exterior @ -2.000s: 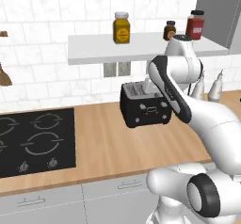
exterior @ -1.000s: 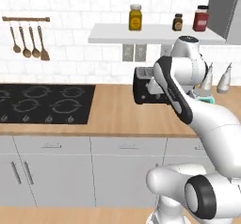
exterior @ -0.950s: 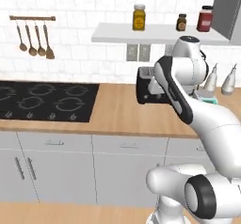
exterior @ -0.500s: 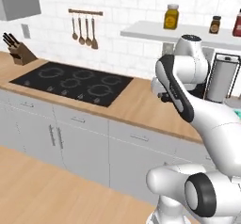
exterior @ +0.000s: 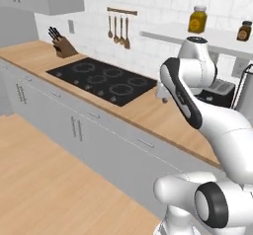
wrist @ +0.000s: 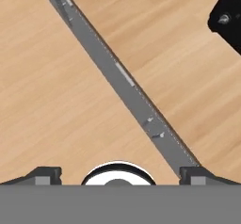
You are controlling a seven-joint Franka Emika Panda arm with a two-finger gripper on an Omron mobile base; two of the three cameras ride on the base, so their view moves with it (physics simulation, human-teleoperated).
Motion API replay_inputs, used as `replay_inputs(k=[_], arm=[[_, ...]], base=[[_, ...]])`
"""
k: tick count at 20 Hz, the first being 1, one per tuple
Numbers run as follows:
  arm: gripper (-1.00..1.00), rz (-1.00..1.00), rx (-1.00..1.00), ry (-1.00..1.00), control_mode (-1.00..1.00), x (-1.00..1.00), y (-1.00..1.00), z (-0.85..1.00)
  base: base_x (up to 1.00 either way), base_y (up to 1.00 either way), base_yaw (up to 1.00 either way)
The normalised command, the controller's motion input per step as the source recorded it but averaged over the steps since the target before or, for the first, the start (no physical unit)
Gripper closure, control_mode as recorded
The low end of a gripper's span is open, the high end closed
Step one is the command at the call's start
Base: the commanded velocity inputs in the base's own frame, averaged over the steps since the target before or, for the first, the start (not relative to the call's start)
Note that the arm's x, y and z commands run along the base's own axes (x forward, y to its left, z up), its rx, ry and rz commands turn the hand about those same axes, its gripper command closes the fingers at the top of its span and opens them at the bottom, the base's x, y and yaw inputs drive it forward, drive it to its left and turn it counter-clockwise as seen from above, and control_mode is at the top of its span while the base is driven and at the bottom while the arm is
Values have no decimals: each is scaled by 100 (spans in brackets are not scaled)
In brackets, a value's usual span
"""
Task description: Take a straw from the drawer in front and place it inside the glass cup on the dining counter.
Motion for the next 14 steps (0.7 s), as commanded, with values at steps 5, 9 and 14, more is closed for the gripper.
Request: replay_inputs(k=[5, 9, 14], arm=[[-100, 0, 0, 0, 100, 0, 0, 0], [-100, 0, 0, 0, 100, 0, 0, 0], [-100, 7, 0, 0, -100, 0, -8, 0]], base=[[-6, -64, 23], [0, -62, 19], [0, -19, 7]])
